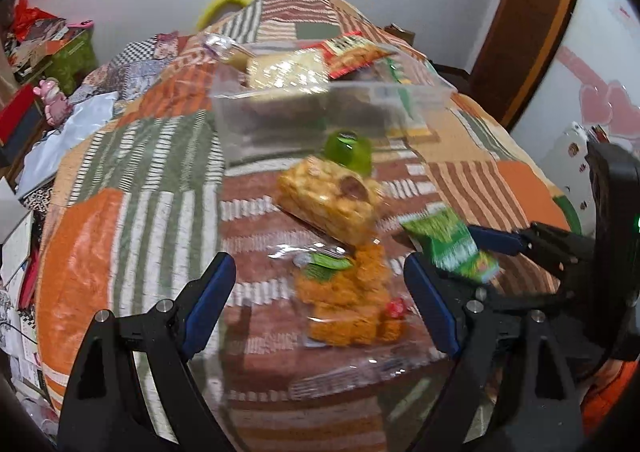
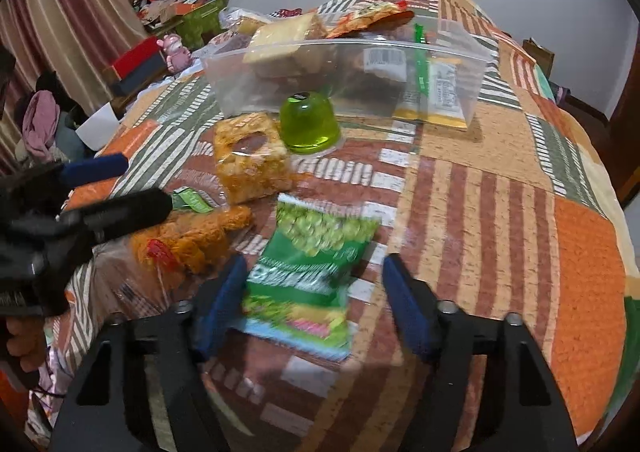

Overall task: Organize snacks
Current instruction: 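Move both tools back toward the remaining snacks, then grasp the orange puffed-snack pack with the left tool while the right tool grasps the green pea bag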

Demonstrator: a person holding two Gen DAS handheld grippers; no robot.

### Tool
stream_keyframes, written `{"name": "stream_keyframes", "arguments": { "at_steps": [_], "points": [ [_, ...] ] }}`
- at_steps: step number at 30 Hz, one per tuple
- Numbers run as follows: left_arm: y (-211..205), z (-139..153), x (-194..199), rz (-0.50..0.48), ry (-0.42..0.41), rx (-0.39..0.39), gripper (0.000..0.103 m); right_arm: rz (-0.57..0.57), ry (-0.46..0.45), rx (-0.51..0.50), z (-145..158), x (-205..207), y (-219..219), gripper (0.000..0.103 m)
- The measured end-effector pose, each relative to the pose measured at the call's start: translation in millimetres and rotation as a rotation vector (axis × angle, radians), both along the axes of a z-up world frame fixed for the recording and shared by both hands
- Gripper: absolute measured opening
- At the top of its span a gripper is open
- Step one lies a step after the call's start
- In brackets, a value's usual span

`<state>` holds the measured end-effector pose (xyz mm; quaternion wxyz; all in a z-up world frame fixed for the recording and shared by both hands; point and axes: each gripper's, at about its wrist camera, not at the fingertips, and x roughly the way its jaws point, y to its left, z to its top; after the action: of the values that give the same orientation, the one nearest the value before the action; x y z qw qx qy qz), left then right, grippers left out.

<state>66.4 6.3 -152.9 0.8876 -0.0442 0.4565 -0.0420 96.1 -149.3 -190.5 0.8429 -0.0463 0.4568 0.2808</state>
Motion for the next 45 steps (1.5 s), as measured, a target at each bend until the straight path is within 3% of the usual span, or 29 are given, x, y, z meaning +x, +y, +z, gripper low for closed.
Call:
{"name": "stream_keyframes", "arguments": {
  "at_steps": [1, 13, 17, 21, 24, 30, 32, 33, 37, 45],
  "points": [
    [-3, -2, 0, -0.005, 0.006, 0.000, 0.086, -0.004, 0.000, 0.004, 0, -1, -3, 0.051],
    [-11, -34, 4, -0.003, 0.095, -0.055, 0.086, -0.062, -0.011, 0.056, 6, -3, -23, 0.050],
    [-13, -37, 4, -0.011, 0.086, -0.069, 0.069, -0.074, -0.021, 0.069, 10, -2, -29, 0.049],
    [-13, -33, 2, -0.009, 0.070, -0.069, 0.063, -0.085, -0.035, 0.081, 18, 0, -34, 0.047],
    [-8, -27, 1, -0.002, 0.060, -0.070, 0.059, -0.084, -0.030, 0.092, 22, 3, -38, 0.015],
    [2, -18, -3, 0.018, 0.036, -0.072, 0.056, -0.083, -0.011, 0.085, 20, 10, -40, 0.016],
    [6, -16, -5, 0.024, 0.030, -0.069, 0.056, -0.093, 0.022, 0.098, 16, 12, -41, 0.019],
    [8, -16, -6, 0.028, 0.028, -0.069, 0.056, -0.097, 0.030, 0.102, 15, 14, -42, 0.025],
    [16, -14, -8, 0.049, 0.017, -0.072, 0.056, -0.119, 0.036, 0.092, 11, 17, -40, 0.064],
    [26, 1, -15, 0.077, -0.028, -0.079, 0.056, -0.067, 0.043, 0.007, -6, 27, -16, 0.065]
  ]
}}
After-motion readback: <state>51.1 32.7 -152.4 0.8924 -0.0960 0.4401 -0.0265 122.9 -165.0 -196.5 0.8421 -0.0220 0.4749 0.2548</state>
